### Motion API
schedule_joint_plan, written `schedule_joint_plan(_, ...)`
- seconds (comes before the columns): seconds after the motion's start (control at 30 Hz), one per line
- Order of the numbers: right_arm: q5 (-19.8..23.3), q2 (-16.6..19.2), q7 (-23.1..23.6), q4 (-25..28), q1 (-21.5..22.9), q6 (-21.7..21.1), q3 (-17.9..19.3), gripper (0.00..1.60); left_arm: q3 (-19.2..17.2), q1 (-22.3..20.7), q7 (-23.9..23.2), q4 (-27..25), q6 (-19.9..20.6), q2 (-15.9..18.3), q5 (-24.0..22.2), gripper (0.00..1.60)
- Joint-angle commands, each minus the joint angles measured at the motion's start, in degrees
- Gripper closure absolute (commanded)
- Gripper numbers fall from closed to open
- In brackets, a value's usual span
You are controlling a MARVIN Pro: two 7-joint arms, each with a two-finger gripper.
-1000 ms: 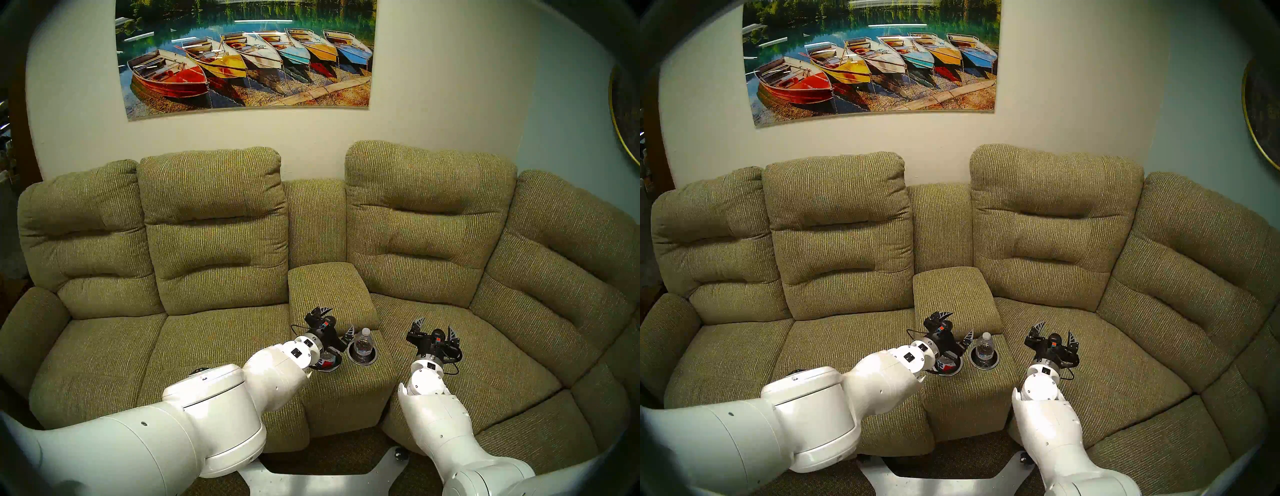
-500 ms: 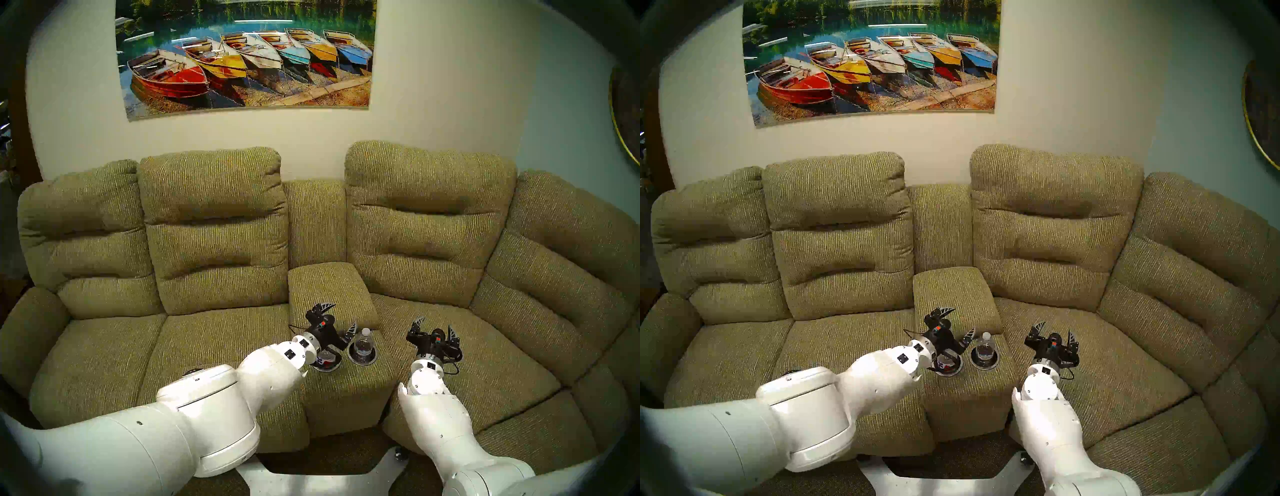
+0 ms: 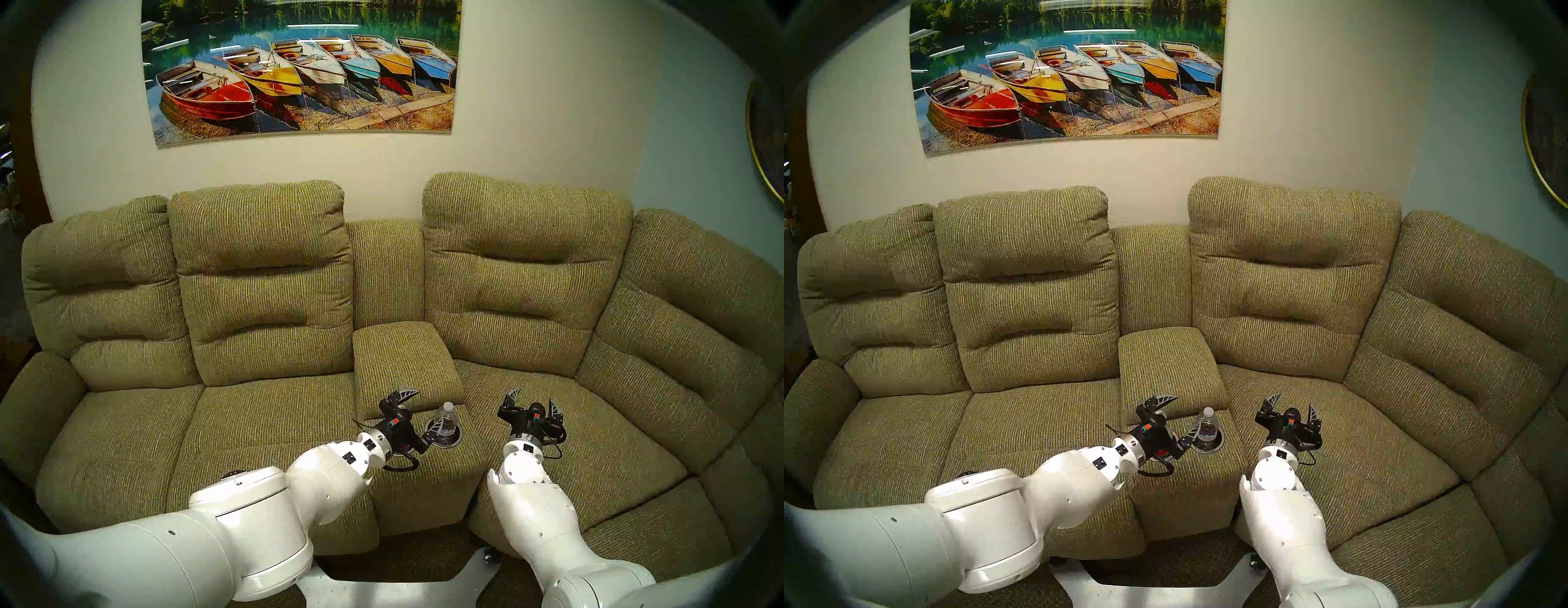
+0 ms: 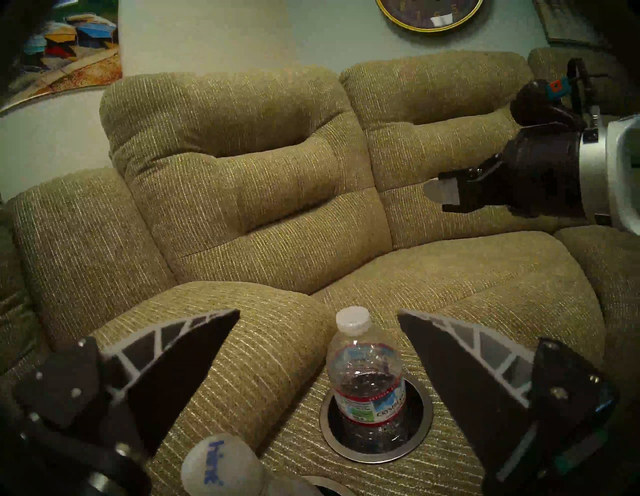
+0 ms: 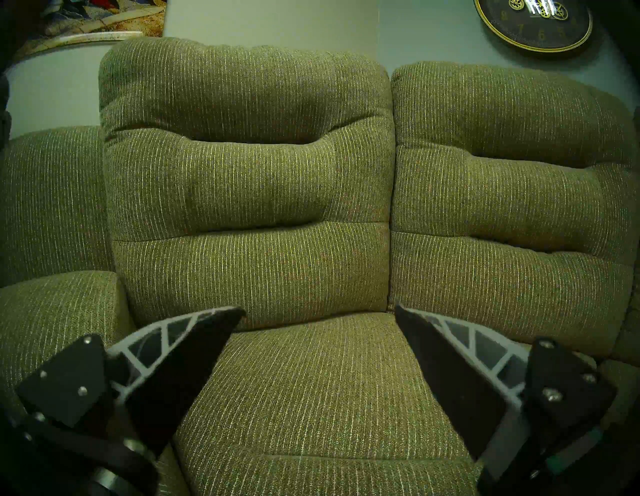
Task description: Put bottles into cup holders
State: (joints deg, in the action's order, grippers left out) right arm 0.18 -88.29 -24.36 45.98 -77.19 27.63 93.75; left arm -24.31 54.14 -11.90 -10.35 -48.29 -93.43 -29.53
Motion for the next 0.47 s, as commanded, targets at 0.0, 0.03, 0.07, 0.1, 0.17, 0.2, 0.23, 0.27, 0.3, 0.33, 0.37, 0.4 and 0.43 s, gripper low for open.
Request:
schedule_joint_plan(0.0, -0.1, 0.0, 0.0, 1.4, 0.4, 0.8, -0.1, 0.00, 0.1, 3.3, -2.0, -2.5, -6.4, 0.8, 0.0, 0.00)
schedule_joint_plan(0.03, -0.1, 0.0, 0.0, 1.4, 0.3, 0.8, -0.1, 0.00, 0.0, 3.8, -2.2, -3.0, -6.7, 1.0, -0.1, 0.00)
schedule_joint_plan(0.07, -0.1, 0.0, 0.0, 1.5, 0.3, 0.8, -0.1, 0.00, -0.3, 4.5, -2.7, -3.6, -6.7, 1.3, -0.5, 0.00)
schedule_joint_plan(0.1, -0.1, 0.0, 0.0, 1.5, 0.3, 0.8, -0.1, 0.00, -0.1, 4.9, -3.0, -4.0, -6.7, 1.5, -0.3, 0.00)
schedule_joint_plan(0.17, -0.1, -0.1, 0.0, 1.6, 0.3, 0.8, -0.2, 0.00, -0.3, 5.8, -3.6, -5.0, -6.7, 1.8, -0.5, 0.00)
schedule_joint_plan(0.2, -0.1, -0.1, 0.0, 1.6, 0.2, 0.8, -0.2, 0.00, -0.4, 6.3, -4.1, -5.7, -6.7, 2.2, -0.5, 0.00)
schedule_joint_plan(0.23, -0.1, -0.1, 0.0, 1.7, 0.2, 0.8, -0.2, 0.00, -0.5, 6.6, -4.3, -6.2, -6.7, 2.5, -0.6, 0.00)
schedule_joint_plan(0.27, -0.1, -0.1, 0.0, 1.7, 0.2, 0.8, -0.2, 0.00, -0.6, 6.8, -4.6, -6.5, -6.7, 2.6, -0.7, 0.00)
schedule_joint_plan(0.3, -0.1, -0.1, 0.0, 1.7, 0.2, 0.8, -0.2, 0.00, -0.8, 6.9, -4.9, -6.9, -6.7, 2.8, -0.8, 0.00)
schedule_joint_plan(0.33, -0.1, -0.1, 0.0, 1.8, 0.1, 0.9, -0.2, 0.00, -1.0, 7.0, -5.2, -7.1, -6.7, 3.0, -0.9, 0.00)
schedule_joint_plan(0.37, -0.1, -0.1, 0.0, 1.8, 0.1, 0.9, -0.2, 0.00, -1.2, 7.2, -5.5, -7.5, -6.7, 3.2, -1.0, 0.00)
schedule_joint_plan(0.4, -0.1, -0.1, 0.0, 1.8, 0.1, 0.9, -0.2, 0.00, -1.3, 7.2, -5.7, -7.7, -6.7, 3.3, -1.1, 0.00)
schedule_joint_plan(0.43, -0.1, -0.1, 0.0, 1.8, 0.1, 0.9, -0.2, 0.00, -1.3, 7.2, -5.7, -7.7, -6.7, 3.3, -1.1, 0.00)
